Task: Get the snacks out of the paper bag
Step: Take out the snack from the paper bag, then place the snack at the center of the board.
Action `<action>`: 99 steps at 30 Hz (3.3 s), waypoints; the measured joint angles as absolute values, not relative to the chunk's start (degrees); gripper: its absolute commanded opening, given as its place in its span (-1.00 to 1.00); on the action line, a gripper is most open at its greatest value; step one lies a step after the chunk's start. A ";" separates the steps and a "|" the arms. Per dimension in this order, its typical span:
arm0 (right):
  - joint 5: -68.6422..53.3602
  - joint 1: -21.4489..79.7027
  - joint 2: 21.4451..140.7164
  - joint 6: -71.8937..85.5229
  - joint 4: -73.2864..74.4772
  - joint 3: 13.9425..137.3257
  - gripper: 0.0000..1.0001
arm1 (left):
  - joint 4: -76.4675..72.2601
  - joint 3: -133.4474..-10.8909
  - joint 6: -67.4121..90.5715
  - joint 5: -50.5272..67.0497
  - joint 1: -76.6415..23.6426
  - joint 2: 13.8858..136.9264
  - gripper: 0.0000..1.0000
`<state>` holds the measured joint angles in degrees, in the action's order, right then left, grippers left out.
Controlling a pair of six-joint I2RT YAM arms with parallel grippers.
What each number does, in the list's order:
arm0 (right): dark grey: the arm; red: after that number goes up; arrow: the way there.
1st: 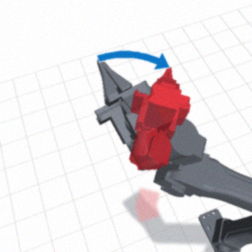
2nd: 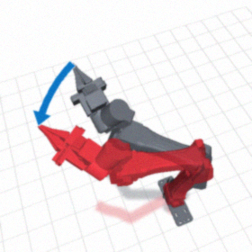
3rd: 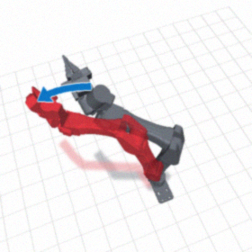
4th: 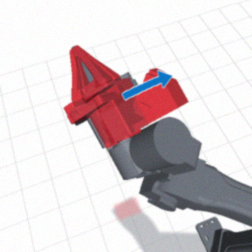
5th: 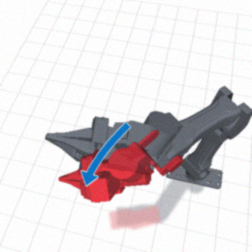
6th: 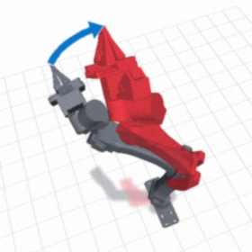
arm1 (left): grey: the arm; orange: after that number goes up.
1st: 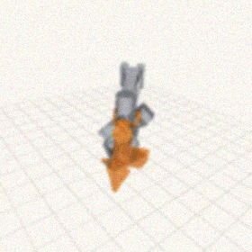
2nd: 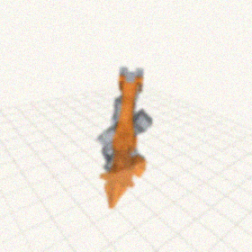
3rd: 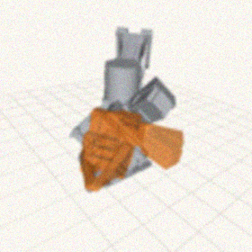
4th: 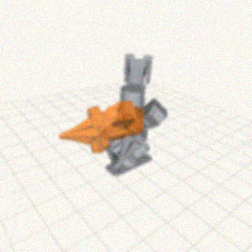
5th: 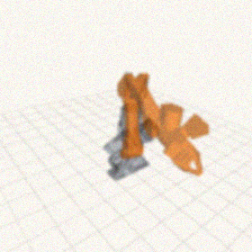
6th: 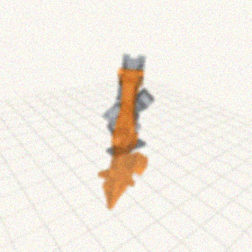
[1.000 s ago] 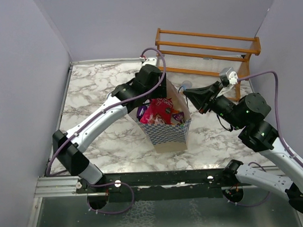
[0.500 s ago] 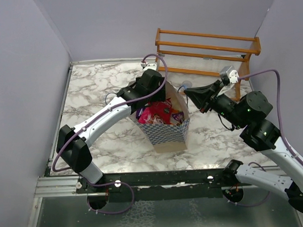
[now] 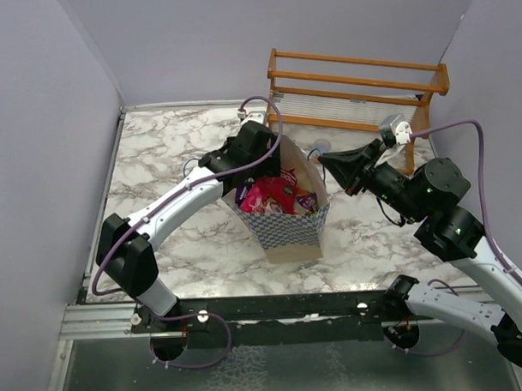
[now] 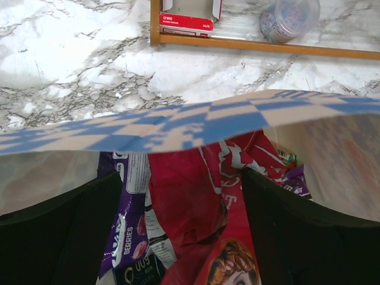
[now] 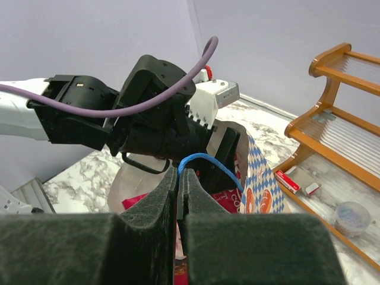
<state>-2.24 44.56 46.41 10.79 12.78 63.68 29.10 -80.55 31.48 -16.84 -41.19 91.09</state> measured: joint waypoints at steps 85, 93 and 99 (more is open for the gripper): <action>14.13 44.56 37.43 12.38 16.69 57.76 -0.95 | 11.60 -105.71 -4.34 -44.49 -20.27 89.86 -1.00; 14.11 44.56 37.47 13.39 16.69 57.74 -0.95 | 8.21 -85.78 20.12 -27.42 -3.64 87.77 -1.00; 14.11 44.56 37.52 13.41 16.69 57.76 -0.96 | 4.62 -86.13 33.82 -12.51 4.34 98.89 -1.00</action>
